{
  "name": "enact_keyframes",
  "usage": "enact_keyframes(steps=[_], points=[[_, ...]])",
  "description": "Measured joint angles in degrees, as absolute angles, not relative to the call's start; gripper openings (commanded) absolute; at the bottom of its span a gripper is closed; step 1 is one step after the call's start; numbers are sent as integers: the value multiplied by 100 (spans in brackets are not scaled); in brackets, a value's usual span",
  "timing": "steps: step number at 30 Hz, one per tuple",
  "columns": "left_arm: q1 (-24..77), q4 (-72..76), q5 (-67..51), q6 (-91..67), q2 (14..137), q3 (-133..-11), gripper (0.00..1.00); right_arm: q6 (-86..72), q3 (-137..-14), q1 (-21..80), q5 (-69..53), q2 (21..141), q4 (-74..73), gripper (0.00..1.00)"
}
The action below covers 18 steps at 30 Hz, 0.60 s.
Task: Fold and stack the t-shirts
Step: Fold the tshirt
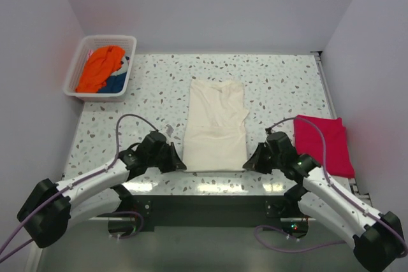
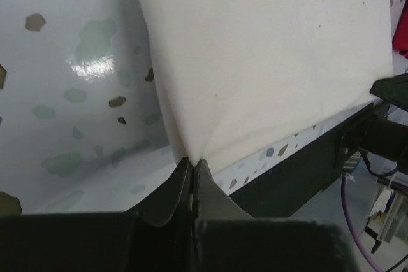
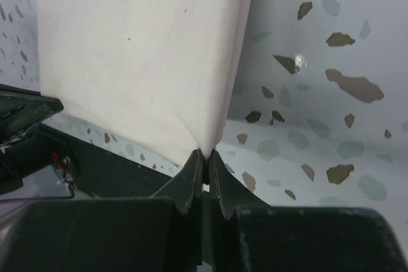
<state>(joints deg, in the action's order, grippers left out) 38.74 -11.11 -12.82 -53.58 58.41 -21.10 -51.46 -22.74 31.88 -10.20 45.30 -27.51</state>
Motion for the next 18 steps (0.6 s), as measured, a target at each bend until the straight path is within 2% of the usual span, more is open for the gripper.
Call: enact_keyframes(steps=[7, 14, 18], points=[[4333, -1966, -1170, -5625, 4866, -2121, 0, -4930, -2316, 3269, -1306, 3059, -3913, 0], [4359, -2174, -1116, -5658, 4816, -2375, 0, -4768, -2467, 3273, -1286, 2923, -4482, 0], [4362, -2261, -1009, -5634, 5092, -2797, 0, -4644, -2969, 3273, -1055, 3131, -4709, 0]])
